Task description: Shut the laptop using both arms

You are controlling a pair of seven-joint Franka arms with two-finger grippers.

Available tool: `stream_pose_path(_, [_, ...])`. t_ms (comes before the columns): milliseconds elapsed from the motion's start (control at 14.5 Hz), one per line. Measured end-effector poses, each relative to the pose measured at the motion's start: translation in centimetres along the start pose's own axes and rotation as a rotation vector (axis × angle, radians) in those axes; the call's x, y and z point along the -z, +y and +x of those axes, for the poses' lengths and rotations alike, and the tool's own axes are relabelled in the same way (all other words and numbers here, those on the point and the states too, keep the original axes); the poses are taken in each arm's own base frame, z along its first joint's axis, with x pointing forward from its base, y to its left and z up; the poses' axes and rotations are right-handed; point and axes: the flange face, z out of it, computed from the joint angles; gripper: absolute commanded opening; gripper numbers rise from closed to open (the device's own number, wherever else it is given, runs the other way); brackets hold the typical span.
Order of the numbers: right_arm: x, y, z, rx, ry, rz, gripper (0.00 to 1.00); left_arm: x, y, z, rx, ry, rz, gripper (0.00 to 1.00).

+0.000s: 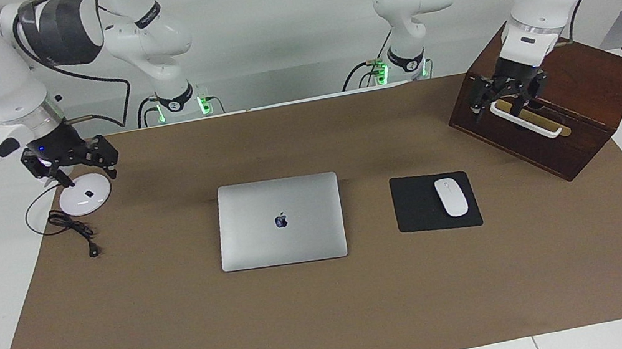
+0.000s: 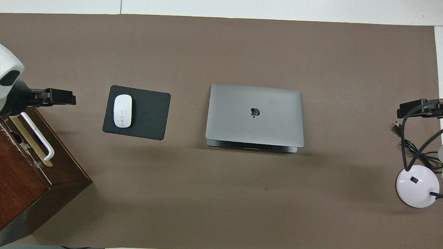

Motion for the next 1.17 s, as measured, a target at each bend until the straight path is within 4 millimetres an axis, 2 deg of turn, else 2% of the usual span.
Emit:
stream_pose_path(275, [0.4, 0.8, -0.3, -0.015, 0.006, -0.001, 1.00, 3.9, -0.4, 0.6, -0.010, -0.053, 0.047, 1.00])
stream_pose_path(482, [0.5, 0.9, -0.3, -0.018, 0.008, -0.001, 1.00, 5.7, -0.2, 1.4, -0.009, -0.117, 0.051, 1.00])
stream_pose_path(826, [0.6, 1.3, -0.3, -0.038, 0.014, 0.039, 1.00, 5.1, -1.2, 1.9, 0.009, -0.168, 0.059, 1.00])
stream_pose_path(1170, [0.2, 2.9, -0.2, -0.084, 0.059, 0.055, 1.00, 4.5, -1.4, 1.7, 0.012, -0.196, 0.060, 1.00])
